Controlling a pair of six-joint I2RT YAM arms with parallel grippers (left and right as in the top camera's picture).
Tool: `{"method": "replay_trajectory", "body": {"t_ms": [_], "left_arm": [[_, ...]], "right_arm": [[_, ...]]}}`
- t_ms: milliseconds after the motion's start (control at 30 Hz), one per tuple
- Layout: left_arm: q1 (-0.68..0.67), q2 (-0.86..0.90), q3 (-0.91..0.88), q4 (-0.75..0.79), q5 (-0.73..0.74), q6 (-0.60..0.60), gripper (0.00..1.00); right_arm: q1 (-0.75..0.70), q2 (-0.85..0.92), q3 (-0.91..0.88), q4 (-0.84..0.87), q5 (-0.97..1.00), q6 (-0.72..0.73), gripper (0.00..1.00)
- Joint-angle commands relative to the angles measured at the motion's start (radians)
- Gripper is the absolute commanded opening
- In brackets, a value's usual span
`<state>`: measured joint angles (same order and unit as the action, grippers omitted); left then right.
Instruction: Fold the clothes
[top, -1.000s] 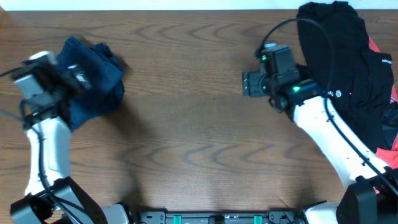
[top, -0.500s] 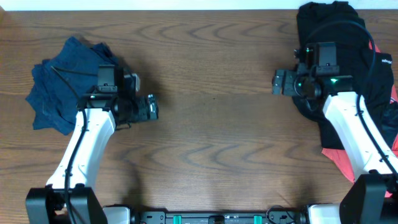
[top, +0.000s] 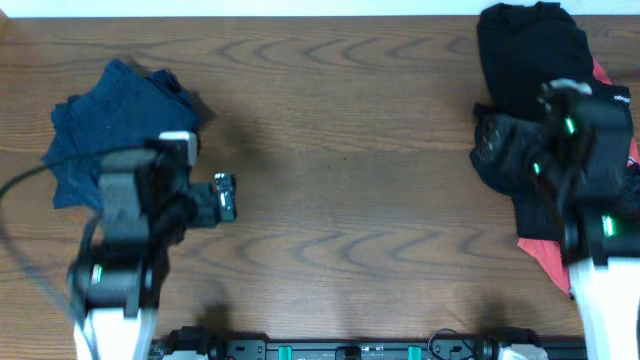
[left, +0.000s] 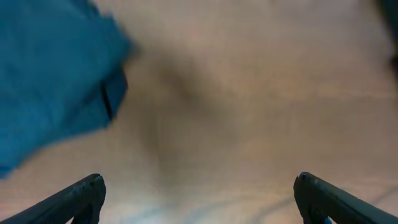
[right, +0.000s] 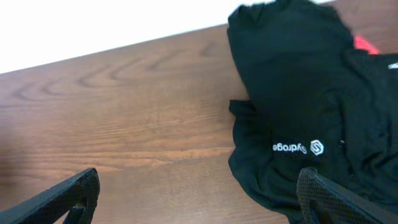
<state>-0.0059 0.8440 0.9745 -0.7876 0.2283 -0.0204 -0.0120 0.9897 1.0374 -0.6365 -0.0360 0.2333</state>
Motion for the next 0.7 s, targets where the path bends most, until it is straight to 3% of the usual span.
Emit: {"method": "replay_trajectory", "body": {"t_ms": [0, 267, 667], "left_arm": [[0.0, -0.135, -0.086, 0.034, -0.013, 0.024, 0.98], [0.0, -0.267, -0.151, 0.04, -0.012, 0.023, 0.98], [0.0, -0.262, -0.151, 0.032, -0.012, 0.023, 0.98]], "right_arm": [[-0.001, -0.16, -0.126, 0.001, 0.034, 0.033, 0.99], [-0.001, -0.523, -0.304, -0.035, 0.116, 0.033, 0.99], [-0.001, -0.573, -0.307, -0.367, 0.111, 0.032, 0.99]]}}
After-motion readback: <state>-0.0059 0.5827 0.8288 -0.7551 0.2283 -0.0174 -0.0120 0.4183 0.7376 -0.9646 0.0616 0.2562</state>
